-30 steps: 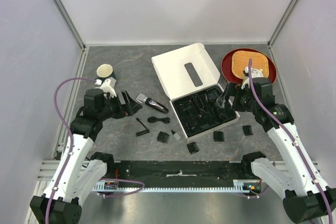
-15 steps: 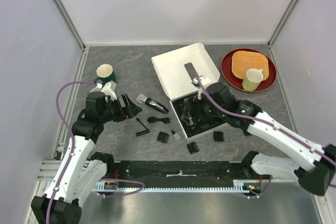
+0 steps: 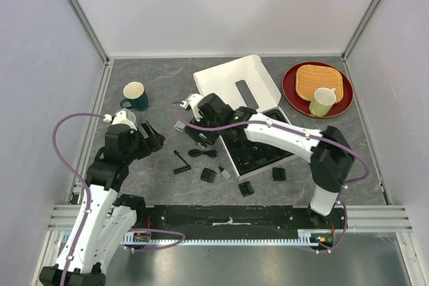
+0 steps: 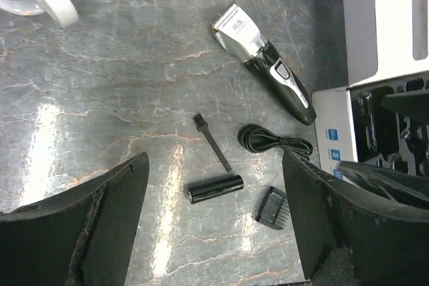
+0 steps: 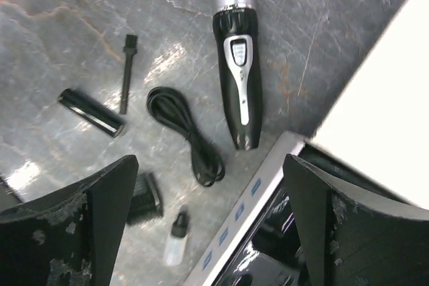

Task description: Sort the hair-cutting tools

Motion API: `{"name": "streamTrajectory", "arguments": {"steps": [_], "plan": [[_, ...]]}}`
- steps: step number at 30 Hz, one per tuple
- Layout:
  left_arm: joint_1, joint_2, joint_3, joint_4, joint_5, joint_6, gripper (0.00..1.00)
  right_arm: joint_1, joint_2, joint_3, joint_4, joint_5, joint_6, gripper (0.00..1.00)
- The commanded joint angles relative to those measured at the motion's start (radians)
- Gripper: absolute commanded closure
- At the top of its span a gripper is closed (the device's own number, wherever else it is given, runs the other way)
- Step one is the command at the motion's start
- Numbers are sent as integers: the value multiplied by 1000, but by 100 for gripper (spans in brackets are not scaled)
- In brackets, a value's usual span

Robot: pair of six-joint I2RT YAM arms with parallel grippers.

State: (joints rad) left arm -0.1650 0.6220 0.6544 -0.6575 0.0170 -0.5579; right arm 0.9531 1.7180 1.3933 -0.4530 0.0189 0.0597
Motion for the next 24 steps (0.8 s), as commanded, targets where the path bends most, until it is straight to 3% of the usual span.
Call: {"name": "streamTrajectory", "arguments": {"steps": [1, 10, 14, 24], "plan": [[1, -44, 17, -14, -144, -63, 13, 1, 142, 160, -36, -17, -159, 2], [1, -42, 21, -27, -175, -71, 14, -30, 434, 435, -134, -65, -146, 2], [1, -34, 19, -25, -169, -76, 13, -73, 574, 655, -285, -109, -26, 3], [1, -28, 22, -28, -166, -74, 14, -97, 661, 685, -364, -120, -21, 10]]}}
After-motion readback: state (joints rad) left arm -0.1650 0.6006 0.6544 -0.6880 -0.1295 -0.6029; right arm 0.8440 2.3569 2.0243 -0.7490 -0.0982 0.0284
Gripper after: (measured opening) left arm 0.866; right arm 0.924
